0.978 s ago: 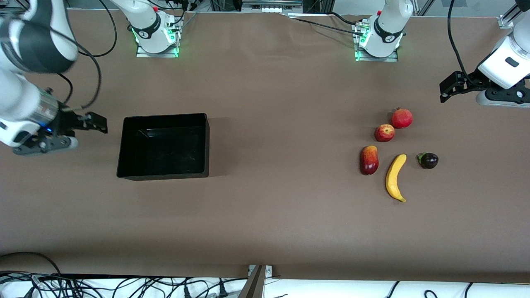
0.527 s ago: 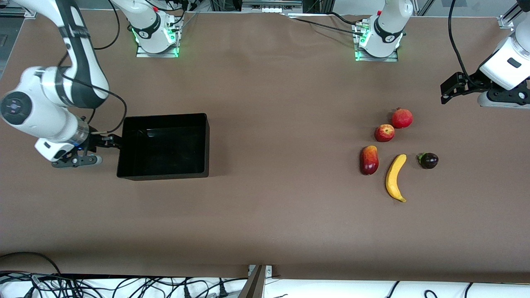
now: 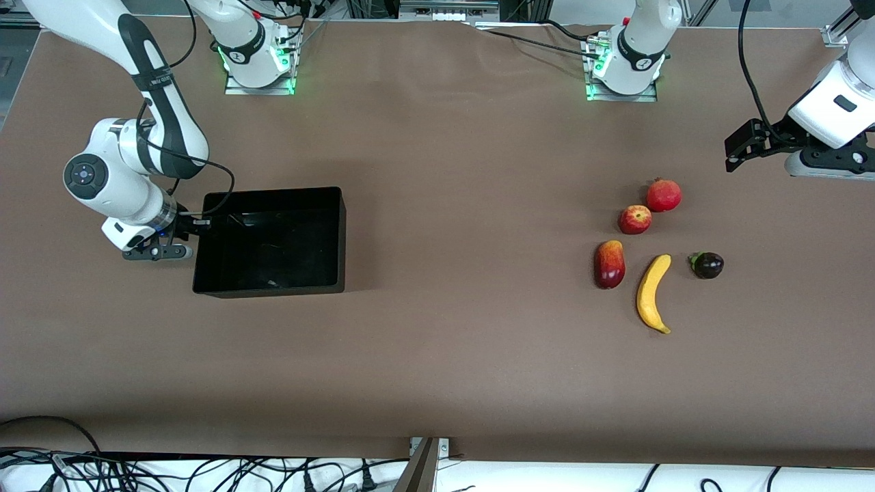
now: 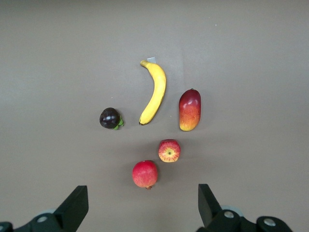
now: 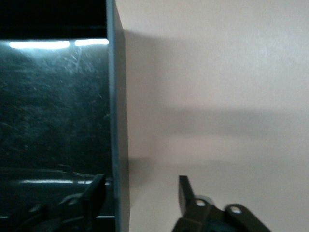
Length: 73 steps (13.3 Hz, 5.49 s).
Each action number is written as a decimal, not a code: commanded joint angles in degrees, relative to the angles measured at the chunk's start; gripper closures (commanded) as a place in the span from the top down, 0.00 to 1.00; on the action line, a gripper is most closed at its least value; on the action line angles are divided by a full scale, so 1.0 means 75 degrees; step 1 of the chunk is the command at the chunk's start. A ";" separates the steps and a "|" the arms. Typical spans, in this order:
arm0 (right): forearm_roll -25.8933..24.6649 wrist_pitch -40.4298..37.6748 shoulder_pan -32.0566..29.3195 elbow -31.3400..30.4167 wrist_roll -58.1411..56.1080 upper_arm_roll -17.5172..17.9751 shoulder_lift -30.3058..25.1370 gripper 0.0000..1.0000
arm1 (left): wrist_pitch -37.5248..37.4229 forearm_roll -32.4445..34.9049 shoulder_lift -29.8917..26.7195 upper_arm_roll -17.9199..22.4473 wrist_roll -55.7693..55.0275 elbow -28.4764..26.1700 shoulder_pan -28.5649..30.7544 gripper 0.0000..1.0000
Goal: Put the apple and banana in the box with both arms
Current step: 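Slide the black box with the right gripper toward the fruit, then open the right gripper and withdraw while the left gripper reaches the apple, then lower the left gripper onto the small red apple and grasp it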
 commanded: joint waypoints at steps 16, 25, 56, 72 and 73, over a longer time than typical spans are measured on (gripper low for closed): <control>0.0585 -0.2814 0.3430 0.4417 0.4167 0.0944 0.1350 0.00 | -0.0537 0.0071 0.0098 -0.0054 -0.0041 0.0256 -0.0020 1.00; 0.1054 -0.1246 0.5320 0.6577 0.6493 0.0944 0.3848 0.00 | -0.0537 0.0071 0.0110 -0.0043 -0.0041 0.0256 -0.0020 1.00; 0.1816 -0.5798 0.4268 0.6765 0.3661 -0.1058 0.0372 1.00 | 0.0464 0.0177 0.2302 -0.0418 0.0158 -0.0816 0.0015 1.00; 0.0423 -0.6493 -0.0679 0.4350 0.1665 0.2174 -0.2385 1.00 | 0.6178 0.0657 0.2724 -0.0406 0.0510 -0.5017 0.0273 0.19; 0.0329 -0.6493 -0.0667 0.4362 0.1665 0.2174 -0.2385 1.00 | 0.6143 0.0657 0.2688 -0.0406 0.0499 -0.4959 0.0273 0.14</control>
